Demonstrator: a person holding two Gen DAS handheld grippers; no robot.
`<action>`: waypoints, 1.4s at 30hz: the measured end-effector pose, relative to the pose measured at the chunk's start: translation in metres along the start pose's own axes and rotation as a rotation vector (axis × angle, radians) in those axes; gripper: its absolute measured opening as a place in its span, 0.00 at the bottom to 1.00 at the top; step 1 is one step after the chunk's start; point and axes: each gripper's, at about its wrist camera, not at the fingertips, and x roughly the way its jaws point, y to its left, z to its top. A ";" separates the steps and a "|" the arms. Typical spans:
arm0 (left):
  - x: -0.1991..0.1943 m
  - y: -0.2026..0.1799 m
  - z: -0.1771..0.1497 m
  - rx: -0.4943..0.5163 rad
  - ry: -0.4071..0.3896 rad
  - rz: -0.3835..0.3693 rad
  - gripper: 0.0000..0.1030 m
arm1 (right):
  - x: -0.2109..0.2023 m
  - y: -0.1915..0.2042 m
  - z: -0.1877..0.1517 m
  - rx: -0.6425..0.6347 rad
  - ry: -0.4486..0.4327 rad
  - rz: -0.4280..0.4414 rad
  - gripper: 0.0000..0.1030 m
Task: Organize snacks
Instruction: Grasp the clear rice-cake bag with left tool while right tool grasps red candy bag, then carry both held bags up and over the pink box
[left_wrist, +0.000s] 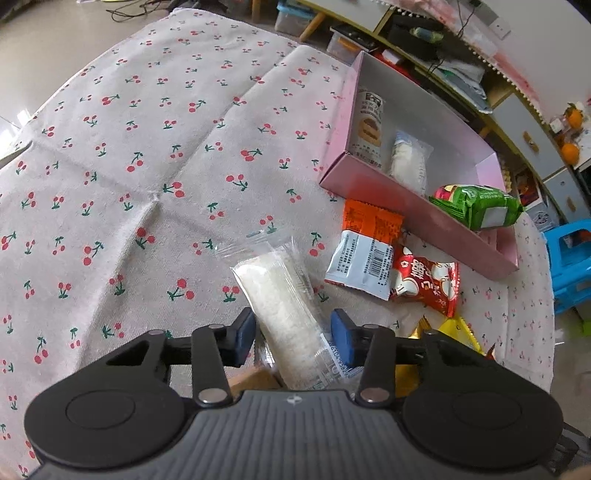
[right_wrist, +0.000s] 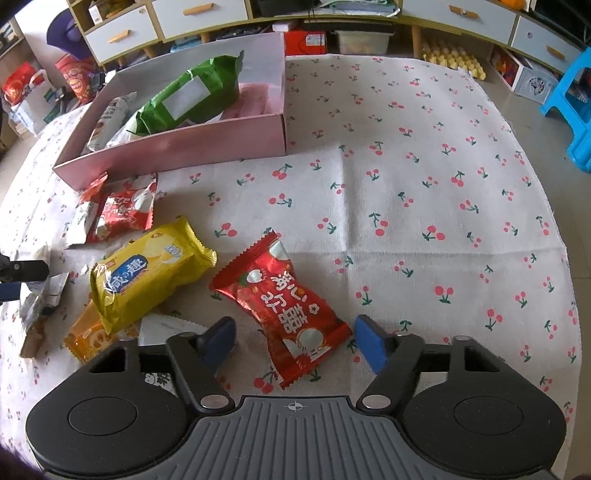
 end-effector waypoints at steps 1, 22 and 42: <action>-0.001 -0.001 0.000 0.002 -0.001 -0.005 0.36 | 0.000 0.000 0.000 -0.002 -0.003 -0.005 0.59; -0.025 -0.005 0.007 0.012 -0.035 -0.118 0.25 | -0.025 -0.008 0.014 0.072 -0.068 0.063 0.43; -0.034 -0.017 0.030 -0.022 -0.111 -0.201 0.25 | -0.043 0.000 0.061 0.201 -0.161 0.123 0.43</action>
